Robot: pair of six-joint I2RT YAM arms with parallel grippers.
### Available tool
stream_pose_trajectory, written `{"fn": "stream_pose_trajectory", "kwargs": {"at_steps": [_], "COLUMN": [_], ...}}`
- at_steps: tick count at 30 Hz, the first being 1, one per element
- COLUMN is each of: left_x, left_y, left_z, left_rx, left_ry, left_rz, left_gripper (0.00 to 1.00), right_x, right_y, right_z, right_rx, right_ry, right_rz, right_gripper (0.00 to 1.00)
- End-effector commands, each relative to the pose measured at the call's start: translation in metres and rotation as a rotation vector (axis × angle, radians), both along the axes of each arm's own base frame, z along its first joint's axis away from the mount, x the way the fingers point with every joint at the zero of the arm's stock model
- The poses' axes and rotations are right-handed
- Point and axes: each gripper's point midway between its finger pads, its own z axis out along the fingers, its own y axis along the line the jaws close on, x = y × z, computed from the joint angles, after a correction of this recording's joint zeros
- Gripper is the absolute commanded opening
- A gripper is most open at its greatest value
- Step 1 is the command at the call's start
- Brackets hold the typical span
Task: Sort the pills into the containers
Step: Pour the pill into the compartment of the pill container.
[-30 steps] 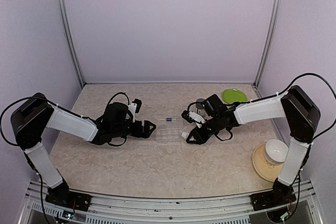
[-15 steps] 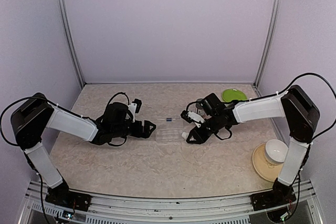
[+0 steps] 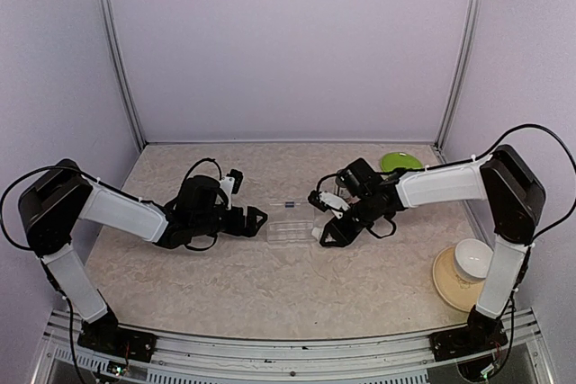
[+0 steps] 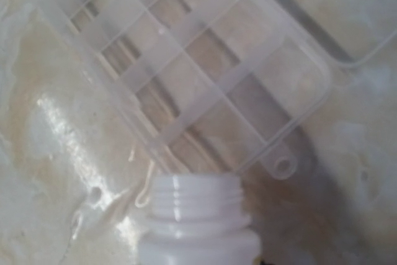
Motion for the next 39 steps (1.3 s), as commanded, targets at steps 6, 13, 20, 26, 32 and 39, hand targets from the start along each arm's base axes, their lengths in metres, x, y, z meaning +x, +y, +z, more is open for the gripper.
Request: {"fn": "stream_pose_trajectory", "kwargs": {"at_steps": [6,13,20,26,32,39], "left_x": [0.0014,0.0015,0.0015,0.0017,0.0015,0.0014], "left_y": [-0.0045,-0.0045,-0.0045,-0.0048,-0.0049,-0.0053], "left_z": [0.0026,0.0028,0.0018,0.0011,0.0003,0.0002], "left_rx": [-0.009,-0.010,-0.008,-0.008,-0.006,-0.008], "left_ry": [-0.012,-0.012,-0.010,-0.009,-0.007,-0.007], "left_rz": [-0.010,-0.010,-0.010,-0.010,-0.011,-0.012], "left_gripper": [0.99,0.99,0.99,0.99,0.99,0.99], "right_x": [-0.0010,-0.0021,-0.0033,-0.0031,-0.0031,-0.0031], "right_y": [0.0056,0.0039,0.0037,0.0017,0.0016,0.0028], "right_z": [-0.0015,-0.0029,-0.0030,-0.0046,-0.0032,-0.0011], "right_rx": [-0.044,-0.066,-0.075,-0.094,-0.100,-0.097], "right_ry": [0.010,0.022,0.030,0.040,0.044,0.046], "right_rz": [0.022,0.026,0.029,0.024,0.024,0.027], "right_gripper": [0.20,0.20,0.20,0.20,0.20,0.21]}}
